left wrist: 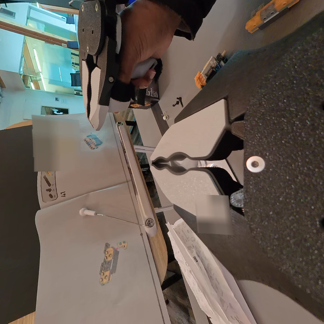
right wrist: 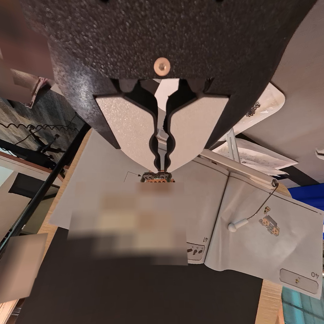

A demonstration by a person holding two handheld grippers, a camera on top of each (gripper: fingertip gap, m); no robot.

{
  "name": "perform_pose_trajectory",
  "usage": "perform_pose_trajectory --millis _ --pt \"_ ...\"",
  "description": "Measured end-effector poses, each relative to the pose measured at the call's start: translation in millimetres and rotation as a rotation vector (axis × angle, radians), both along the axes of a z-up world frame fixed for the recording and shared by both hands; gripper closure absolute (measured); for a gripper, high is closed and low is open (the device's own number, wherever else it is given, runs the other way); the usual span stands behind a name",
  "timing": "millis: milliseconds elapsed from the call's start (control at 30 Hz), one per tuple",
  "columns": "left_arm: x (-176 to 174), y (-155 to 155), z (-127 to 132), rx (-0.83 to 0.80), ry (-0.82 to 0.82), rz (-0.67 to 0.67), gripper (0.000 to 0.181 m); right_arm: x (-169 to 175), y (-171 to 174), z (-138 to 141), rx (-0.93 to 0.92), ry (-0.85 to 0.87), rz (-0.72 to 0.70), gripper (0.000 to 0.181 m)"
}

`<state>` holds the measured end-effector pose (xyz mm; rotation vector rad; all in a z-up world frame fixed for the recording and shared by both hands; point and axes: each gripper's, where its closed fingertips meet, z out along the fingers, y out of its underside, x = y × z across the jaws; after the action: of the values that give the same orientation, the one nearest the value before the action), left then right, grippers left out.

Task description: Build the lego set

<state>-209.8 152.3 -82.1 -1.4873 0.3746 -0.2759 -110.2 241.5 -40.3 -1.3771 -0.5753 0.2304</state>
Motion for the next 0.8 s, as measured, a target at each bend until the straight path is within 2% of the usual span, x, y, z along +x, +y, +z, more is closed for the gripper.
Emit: perform_pose_trajectory --millis 800 --pt "5.0 0.4 -6.5 -0.008 0.015 -0.009 0.181 6.2 4.9 -1.3 0.0 0.002 -0.033 0.179"
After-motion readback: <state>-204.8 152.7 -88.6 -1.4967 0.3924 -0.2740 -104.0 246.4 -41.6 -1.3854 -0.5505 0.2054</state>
